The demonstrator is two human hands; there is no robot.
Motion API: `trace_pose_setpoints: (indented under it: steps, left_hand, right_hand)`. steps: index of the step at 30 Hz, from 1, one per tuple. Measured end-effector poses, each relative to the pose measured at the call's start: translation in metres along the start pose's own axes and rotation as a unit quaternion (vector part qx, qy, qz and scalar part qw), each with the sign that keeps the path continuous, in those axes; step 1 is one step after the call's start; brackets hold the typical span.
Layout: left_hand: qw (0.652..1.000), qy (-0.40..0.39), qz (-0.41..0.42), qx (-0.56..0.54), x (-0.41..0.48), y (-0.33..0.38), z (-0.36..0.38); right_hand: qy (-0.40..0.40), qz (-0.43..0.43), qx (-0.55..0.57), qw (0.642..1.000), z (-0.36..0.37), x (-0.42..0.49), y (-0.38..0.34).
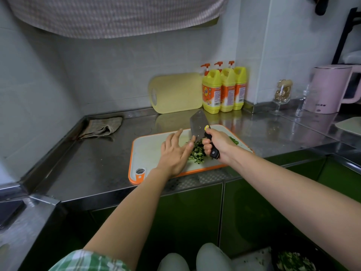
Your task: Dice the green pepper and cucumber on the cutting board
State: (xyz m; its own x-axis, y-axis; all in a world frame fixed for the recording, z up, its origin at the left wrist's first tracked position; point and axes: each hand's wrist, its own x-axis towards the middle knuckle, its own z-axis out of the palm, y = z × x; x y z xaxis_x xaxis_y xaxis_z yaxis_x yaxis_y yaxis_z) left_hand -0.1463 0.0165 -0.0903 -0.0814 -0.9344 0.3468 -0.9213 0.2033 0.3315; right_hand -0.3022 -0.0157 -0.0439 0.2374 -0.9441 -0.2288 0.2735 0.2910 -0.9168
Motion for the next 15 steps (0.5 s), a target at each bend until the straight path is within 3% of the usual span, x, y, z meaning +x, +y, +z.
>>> trace_pose_setpoints:
  steps: [3, 8, 13, 15]
  left_hand:
    - [0.998, 0.001, -0.061, 0.019, -0.001, -0.008, 0.000]
    - [1.000, 0.006, -0.009, -0.008, 0.003, 0.007, -0.005]
    - [0.993, 0.009, -0.119, 0.021, 0.007, -0.001, -0.002]
    - [0.995, 0.037, -0.090, -0.005, 0.007, 0.000, -0.002]
  right_hand:
    - [-0.001, -0.002, 0.006, 1.000, -0.001, 0.000, -0.001]
    - [-0.013, 0.001, -0.012, 1.000, 0.000, -0.002, 0.000]
    - [-0.027, -0.006, -0.034, 0.999, -0.002, -0.007, 0.001]
    - [-0.027, -0.008, -0.042, 0.999, -0.003, -0.007, 0.001]
